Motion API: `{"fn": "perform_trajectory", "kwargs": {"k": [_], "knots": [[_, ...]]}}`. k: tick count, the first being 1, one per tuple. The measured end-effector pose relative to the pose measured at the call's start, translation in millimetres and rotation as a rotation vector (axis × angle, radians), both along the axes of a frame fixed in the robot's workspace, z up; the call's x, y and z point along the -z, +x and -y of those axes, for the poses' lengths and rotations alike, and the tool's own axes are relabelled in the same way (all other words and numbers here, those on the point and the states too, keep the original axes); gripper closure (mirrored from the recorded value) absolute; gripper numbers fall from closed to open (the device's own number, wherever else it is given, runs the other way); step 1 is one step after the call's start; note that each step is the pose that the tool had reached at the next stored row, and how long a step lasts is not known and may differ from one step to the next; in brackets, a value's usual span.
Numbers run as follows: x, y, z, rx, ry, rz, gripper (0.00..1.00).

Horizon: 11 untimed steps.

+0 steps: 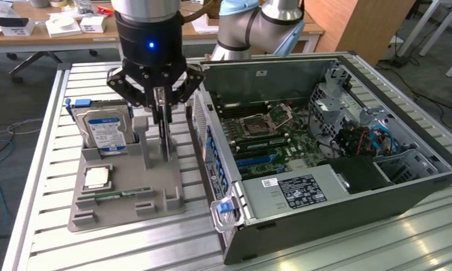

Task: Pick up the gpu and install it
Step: 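Pick up the gpu and move the gpu toward the slot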

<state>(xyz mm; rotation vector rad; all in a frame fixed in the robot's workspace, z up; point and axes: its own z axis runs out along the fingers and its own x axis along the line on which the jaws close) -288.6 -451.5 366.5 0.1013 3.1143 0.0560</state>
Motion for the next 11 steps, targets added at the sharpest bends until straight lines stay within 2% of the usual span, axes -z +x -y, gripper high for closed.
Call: {"fn": "perform_trajectory", "kwargs": {"k": [1, 11], "knots": [[-7.4, 0.0, -0.2, 0.0, -0.0005, 0.0002, 0.75], [-40.8, 0.0, -0.6, 0.0, -0.0008, 0.0022, 0.75]]}}
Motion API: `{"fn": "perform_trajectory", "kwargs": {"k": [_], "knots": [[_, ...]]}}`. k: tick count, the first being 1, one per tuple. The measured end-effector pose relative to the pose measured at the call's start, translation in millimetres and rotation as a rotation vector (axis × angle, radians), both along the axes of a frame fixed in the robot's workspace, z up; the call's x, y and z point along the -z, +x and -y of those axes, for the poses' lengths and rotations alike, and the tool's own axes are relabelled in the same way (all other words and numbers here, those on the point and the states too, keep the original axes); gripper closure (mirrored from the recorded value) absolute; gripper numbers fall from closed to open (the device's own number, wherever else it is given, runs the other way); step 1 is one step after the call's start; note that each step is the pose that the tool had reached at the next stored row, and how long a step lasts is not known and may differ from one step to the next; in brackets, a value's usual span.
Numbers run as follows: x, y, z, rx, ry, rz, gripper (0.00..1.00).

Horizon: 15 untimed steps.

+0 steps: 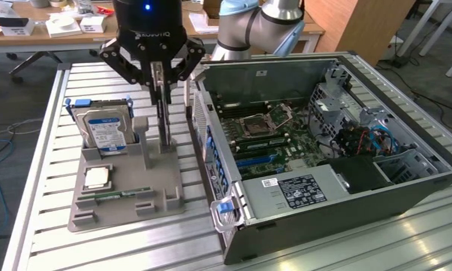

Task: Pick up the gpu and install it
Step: 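Pick up the gpu and move the gpu toward the slot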

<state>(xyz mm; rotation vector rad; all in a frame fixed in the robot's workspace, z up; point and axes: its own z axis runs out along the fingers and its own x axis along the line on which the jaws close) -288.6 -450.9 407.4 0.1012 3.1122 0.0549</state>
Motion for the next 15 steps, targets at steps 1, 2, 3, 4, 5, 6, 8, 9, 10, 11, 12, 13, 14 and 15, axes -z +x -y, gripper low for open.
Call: {"fn": "perform_trajectory", "kwargs": {"k": [1, 2, 3, 4, 5, 6, 8, 9, 10, 11, 12, 13, 14, 15], "knots": [[-2.7, 0.0, -0.1, 0.0, 0.0, 0.0004, 0.75], [-6.0, 0.0, -0.1, 0.0, -0.0001, 0.0008, 0.75], [-9.0, 0.0, -0.1, 0.0, -0.0001, 0.0011, 0.75], [-11.9, 0.1, -0.2, 0.0, 0.0, 0.0016, 0.75], [-14.8, 0.0, -0.2, 0.0, 0.0, 0.002, 0.75], [-17.4, 0.0, -0.2, 0.0, -0.0001, 0.0025, 0.75], [-22.8, 0.0, -0.4, 0.0, 0.0, 0.0034, 0.75], [-25.1, 0.0, -0.4, 0.0, -0.0001, 0.0039, 0.75], [-27.2, 0.0, -0.5, 0.0, 0.0, 0.0044, 0.75], [-29.3, 0.0, -0.6, 0.0, 0.0, 0.0049, 0.75], [-31.4, 0.0, -0.6, 0.0, 0.0, 0.0052, 0.75], [-33.4, 0.0, -0.6, 0.0, 0.0, 0.0055, 0.75], [-34.6, 0.0, -0.6, 0.0, 0.0, 0.0057, 0.75], [-35.0, 0.0, -0.6, 0.0, 0.0001, 0.0059, 0.75]]}}
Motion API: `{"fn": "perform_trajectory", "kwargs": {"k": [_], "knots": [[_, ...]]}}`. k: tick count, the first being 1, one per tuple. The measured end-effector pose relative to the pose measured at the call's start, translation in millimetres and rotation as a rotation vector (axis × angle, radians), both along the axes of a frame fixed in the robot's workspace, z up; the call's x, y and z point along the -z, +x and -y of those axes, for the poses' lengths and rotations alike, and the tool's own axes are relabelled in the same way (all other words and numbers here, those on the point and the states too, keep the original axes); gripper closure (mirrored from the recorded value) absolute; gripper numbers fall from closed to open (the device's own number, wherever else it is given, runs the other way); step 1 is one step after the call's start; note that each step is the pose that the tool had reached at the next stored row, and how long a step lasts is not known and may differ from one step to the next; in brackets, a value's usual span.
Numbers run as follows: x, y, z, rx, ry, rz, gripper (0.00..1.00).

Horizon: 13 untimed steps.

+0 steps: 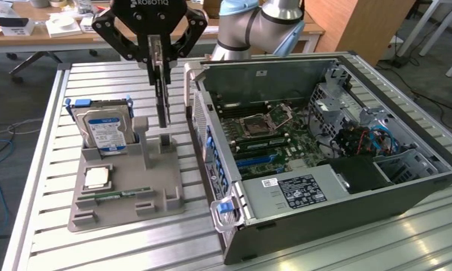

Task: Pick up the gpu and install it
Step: 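Pick up the gpu and move the gpu toward the slot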

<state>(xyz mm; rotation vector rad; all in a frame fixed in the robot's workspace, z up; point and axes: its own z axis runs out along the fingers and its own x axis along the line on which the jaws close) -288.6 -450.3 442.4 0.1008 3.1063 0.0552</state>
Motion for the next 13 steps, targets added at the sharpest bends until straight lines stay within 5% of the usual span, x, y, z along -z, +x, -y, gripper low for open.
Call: {"fn": "perform_trajectory", "kwargs": {"k": [13], "knots": [[-0.3, 4.0, -0.1, 0.0, -0.0005, -0.0001, 0.75]]}}
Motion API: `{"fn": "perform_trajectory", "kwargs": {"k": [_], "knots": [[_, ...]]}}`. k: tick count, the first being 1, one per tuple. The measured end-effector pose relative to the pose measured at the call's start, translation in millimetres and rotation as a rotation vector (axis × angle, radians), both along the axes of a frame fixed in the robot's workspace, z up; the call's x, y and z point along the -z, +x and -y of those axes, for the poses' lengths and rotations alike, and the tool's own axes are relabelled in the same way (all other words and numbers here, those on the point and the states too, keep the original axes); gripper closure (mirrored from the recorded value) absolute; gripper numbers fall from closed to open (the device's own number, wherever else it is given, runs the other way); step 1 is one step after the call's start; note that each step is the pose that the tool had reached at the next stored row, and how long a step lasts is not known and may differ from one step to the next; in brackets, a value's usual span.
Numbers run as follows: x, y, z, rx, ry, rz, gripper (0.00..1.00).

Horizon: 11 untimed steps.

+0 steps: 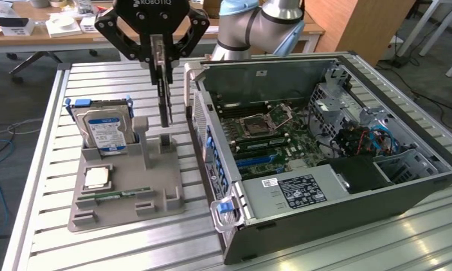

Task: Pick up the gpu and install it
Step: 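Pick up the gpu and move the gpu toward the slot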

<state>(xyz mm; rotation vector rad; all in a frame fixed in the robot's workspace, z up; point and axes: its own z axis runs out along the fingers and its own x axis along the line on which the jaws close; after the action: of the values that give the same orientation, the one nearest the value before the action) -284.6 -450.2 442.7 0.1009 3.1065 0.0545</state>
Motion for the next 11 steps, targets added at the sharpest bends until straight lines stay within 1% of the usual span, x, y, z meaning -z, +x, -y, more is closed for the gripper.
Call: {"fn": "perform_trajectory", "kwargs": {"k": [4, 11], "knots": [[0.0, 8.7, 0.0, 0.0, 0.0003, 0.0, 0.75], [-0.3, 32.2, 0.0, 0.0, 0.0034, 0.0, 0.75]]}}
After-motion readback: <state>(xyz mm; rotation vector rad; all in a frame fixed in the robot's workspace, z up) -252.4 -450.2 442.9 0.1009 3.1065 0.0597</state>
